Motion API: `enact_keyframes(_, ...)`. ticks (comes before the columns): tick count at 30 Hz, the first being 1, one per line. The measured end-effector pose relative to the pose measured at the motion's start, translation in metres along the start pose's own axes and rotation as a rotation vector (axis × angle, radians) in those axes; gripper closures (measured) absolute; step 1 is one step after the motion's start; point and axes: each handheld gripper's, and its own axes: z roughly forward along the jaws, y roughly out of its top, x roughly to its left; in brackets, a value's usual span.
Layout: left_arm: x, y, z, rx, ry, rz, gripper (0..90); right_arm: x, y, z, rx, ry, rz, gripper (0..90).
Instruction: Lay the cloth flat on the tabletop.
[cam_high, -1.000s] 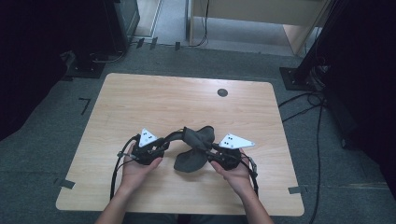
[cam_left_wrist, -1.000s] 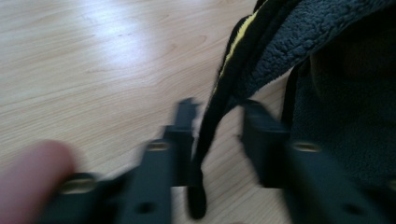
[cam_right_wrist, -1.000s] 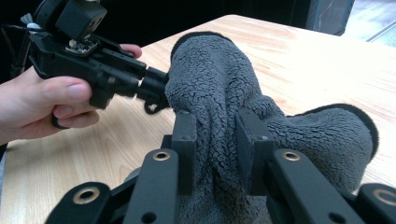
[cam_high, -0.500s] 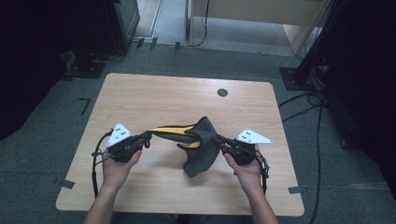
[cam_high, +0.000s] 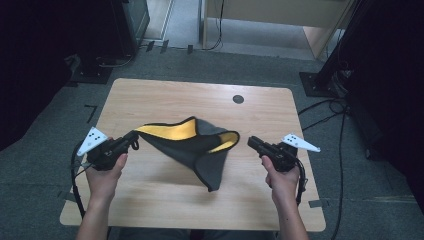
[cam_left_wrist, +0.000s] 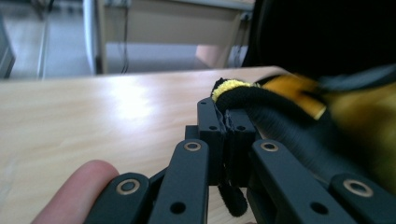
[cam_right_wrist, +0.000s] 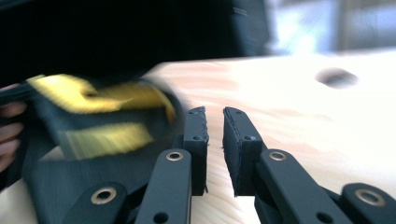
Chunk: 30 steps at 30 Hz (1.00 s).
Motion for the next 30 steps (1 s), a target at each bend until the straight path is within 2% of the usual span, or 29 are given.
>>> enact_keyframes(1,0.007,-0.006,0.008,0.068,0.017,-0.002,87.5,-0.006,-0.002,-0.001,0.009,-0.043,0.027,77.2)
enact_keyframes(2,0.013,-0.015,0.015,0.113,0.034,-0.016,87.3,-0.011,-0.005,-0.001,0.015,-0.067,0.037,76.1)
enact_keyframes(4,0.024,-0.029,0.025,0.152,0.046,-0.087,86.4,-0.012,-0.010,0.002,0.040,-0.078,0.028,72.3)
enact_keyframes(5,0.026,-0.033,0.028,0.158,0.067,-0.110,85.7,-0.009,-0.012,0.006,0.055,-0.073,0.016,69.5)
enact_keyframes(6,0.027,-0.034,0.029,0.159,0.093,-0.116,82.4,-0.006,-0.014,0.011,0.074,-0.060,0.002,67.1)
enact_keyframes(9,0.024,-0.033,0.029,0.148,0.147,-0.092,71.0,0.007,-0.020,0.027,0.132,-0.003,-0.045,60.1)
enact_keyframes(11,0.023,-0.034,0.029,0.155,0.172,-0.085,64.4,0.013,-0.025,0.037,0.181,0.007,-0.064,56.2)
enact_keyframes(14,0.025,-0.035,0.029,0.167,0.218,-0.086,58.0,0.014,-0.034,0.048,0.248,-0.012,-0.092,50.0)
enact_keyframes(16,0.028,-0.036,0.028,0.173,0.238,-0.098,57.8,0.013,-0.039,0.052,0.303,-0.063,-0.124,48.8)
enact_keyframes(17,0.030,-0.037,0.028,0.174,0.248,-0.099,60.6,0.011,-0.042,0.053,0.327,-0.084,-0.129,49.0)
enact_keyframes(20,0.033,-0.039,0.027,0.196,0.265,-0.085,74.2,0.004,-0.050,0.055,0.375,-0.091,-0.122,53.4)
enact_keyframes(23,0.036,-0.040,0.026,0.196,0.241,-0.081,84.4,0.001,-0.057,0.059,0.413,-0.078,-0.129,59.5)
enact_keyframes(26,0.038,-0.040,0.024,0.188,0.233,-0.091,85.7,0.002,-0.062,0.063,0.441,-0.057,-0.138,70.0)
enact_keyframes(30,0.041,-0.040,0.021,0.179,0.245,-0.100,86.1,0.006,-0.066,0.064,0.484,-0.014,-0.197,85.5)
